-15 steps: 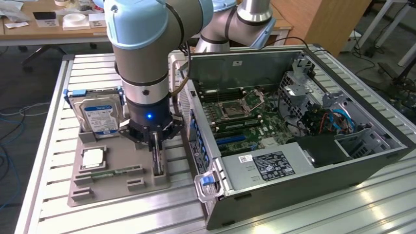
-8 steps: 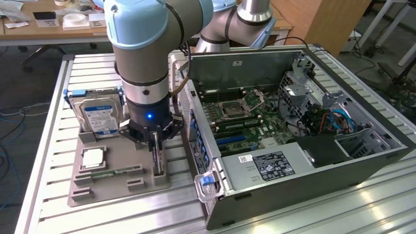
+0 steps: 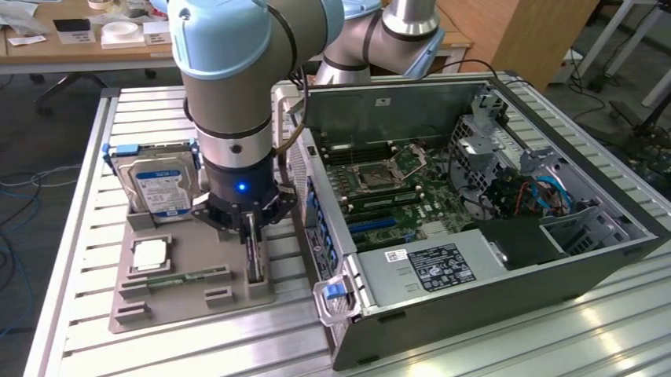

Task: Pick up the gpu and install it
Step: 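Pick up the gpu and move the gpu toward the slot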

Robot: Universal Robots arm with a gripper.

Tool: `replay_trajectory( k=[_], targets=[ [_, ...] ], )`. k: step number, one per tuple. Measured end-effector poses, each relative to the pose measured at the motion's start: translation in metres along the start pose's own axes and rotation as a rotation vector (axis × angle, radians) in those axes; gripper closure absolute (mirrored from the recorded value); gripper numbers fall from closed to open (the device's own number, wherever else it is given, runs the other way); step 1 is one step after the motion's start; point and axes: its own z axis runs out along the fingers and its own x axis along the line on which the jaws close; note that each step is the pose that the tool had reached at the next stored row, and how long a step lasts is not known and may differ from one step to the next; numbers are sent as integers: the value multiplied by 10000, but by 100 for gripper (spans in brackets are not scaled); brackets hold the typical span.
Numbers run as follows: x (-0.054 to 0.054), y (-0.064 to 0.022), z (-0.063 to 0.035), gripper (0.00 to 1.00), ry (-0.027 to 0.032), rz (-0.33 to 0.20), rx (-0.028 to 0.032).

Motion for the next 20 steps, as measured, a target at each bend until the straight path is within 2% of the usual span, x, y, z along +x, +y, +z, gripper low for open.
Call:
replay_trajectory(
  k=[5,11,20],
  targets=[
    [0,0,-4,73,-3,-1,-4],
    [-2,5,-96,73,-1,-5,-3],
    [-1,4,-97,73,4,-104,-3]
  ],
)
